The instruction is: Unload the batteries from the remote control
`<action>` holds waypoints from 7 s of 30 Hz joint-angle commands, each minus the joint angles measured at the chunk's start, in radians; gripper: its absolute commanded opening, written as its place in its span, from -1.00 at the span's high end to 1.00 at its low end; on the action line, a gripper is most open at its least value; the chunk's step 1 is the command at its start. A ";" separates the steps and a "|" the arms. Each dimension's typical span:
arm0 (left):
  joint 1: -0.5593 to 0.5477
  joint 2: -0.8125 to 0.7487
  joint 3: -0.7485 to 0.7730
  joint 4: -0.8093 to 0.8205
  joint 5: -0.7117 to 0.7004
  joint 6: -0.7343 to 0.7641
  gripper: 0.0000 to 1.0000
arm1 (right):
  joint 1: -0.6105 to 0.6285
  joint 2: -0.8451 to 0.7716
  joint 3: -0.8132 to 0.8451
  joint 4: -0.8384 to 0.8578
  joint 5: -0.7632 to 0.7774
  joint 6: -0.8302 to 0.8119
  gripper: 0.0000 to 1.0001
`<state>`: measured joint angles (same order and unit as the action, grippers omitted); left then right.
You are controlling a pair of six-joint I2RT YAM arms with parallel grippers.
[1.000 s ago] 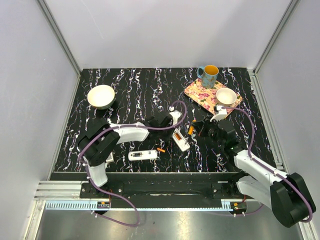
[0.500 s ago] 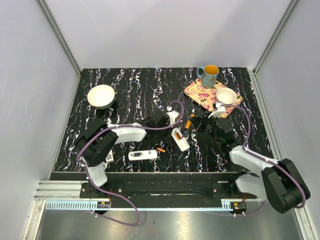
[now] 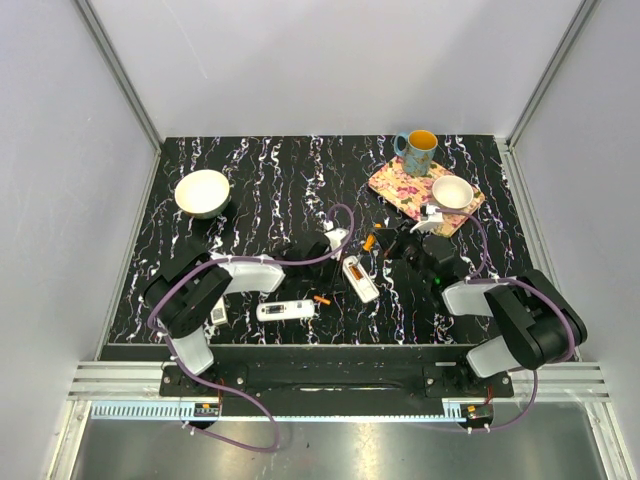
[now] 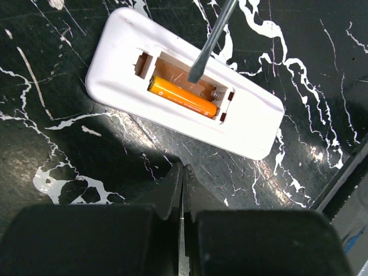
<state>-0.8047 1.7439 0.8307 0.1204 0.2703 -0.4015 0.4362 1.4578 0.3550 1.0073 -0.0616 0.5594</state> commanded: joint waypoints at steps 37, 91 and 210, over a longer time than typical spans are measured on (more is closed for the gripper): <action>0.087 0.143 0.027 0.145 0.127 -0.125 1.00 | -0.004 0.136 -0.045 0.160 -0.027 0.125 1.00; 0.108 -0.283 -0.122 0.050 0.026 -0.091 -0.21 | -0.004 -0.512 0.070 -0.418 0.088 -0.035 1.00; 0.002 -0.216 -0.094 -0.648 -0.404 -0.249 -0.10 | -0.007 -0.467 0.050 -0.464 -0.034 -0.087 1.00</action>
<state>-0.7776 1.4361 0.7311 -0.5667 -0.1585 -0.6285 0.4263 0.9798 0.3847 0.4812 -0.0738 0.4686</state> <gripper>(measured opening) 0.573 0.053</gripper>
